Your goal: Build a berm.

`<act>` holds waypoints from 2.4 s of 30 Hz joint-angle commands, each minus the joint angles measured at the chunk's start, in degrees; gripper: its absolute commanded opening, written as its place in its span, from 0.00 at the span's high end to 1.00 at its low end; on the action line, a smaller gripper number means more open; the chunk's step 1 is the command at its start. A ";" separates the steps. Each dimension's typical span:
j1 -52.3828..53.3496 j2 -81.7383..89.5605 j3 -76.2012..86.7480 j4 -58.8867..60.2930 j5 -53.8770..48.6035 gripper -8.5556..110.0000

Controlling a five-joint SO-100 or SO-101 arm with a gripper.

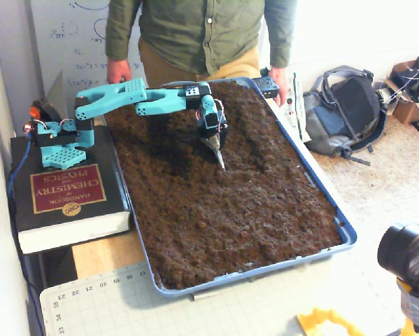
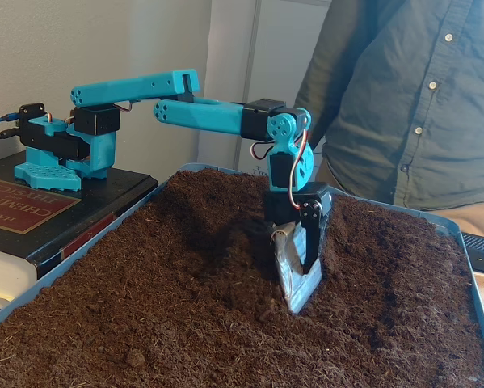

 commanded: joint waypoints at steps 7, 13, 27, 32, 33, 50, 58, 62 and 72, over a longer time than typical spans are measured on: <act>-0.18 22.32 -0.79 -7.29 0.44 0.92; -0.18 32.70 0.53 -10.90 0.44 0.92; -2.37 38.14 12.83 23.20 -0.35 0.92; -1.93 38.23 21.71 23.20 -0.70 0.92; -1.93 38.23 22.68 23.20 -0.70 0.92; -2.72 61.96 53.79 22.68 -4.31 0.92; 0.44 67.24 72.51 16.17 -6.94 0.92; 0.44 67.15 79.01 5.89 -9.05 0.92; 7.38 63.02 88.33 -10.02 -21.62 0.92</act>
